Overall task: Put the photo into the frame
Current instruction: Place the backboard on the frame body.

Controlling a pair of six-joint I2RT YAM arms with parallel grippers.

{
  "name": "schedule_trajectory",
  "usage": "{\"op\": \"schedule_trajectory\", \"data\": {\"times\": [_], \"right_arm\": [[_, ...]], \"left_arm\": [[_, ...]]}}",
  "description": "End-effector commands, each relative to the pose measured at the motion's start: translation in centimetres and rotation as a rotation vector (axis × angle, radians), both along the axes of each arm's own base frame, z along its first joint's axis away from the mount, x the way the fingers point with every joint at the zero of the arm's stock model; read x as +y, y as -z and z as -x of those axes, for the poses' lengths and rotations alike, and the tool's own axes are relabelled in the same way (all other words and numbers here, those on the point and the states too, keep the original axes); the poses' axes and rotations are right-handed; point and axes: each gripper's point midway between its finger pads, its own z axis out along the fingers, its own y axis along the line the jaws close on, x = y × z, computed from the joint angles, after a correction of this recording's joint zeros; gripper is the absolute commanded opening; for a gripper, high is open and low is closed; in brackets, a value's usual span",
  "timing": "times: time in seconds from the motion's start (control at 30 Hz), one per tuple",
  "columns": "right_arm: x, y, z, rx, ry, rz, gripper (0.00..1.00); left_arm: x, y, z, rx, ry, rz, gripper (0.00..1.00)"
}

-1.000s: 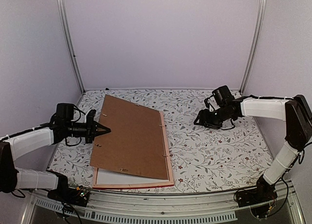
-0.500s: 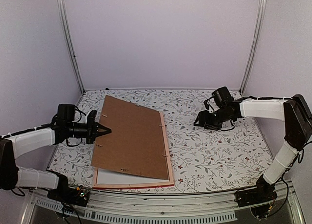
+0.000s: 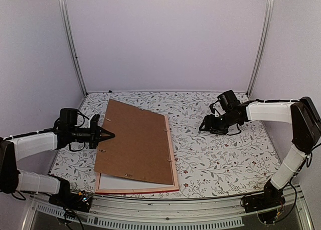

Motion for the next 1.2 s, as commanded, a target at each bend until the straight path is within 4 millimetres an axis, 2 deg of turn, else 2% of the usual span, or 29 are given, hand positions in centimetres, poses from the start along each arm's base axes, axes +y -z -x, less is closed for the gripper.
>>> {"op": "schedule_trajectory", "data": {"times": [0.0,1.17], "right_arm": [[0.2,0.8,0.0,0.011,-0.001,-0.001,0.68],[0.2,1.9,0.2,0.036,-0.008,0.008,0.68]], "left_arm": [[-0.3,-1.4,-0.2,-0.068,0.028,0.042,0.0],[-0.7,-1.0,0.8,-0.051,0.043,0.051,0.0]]}}
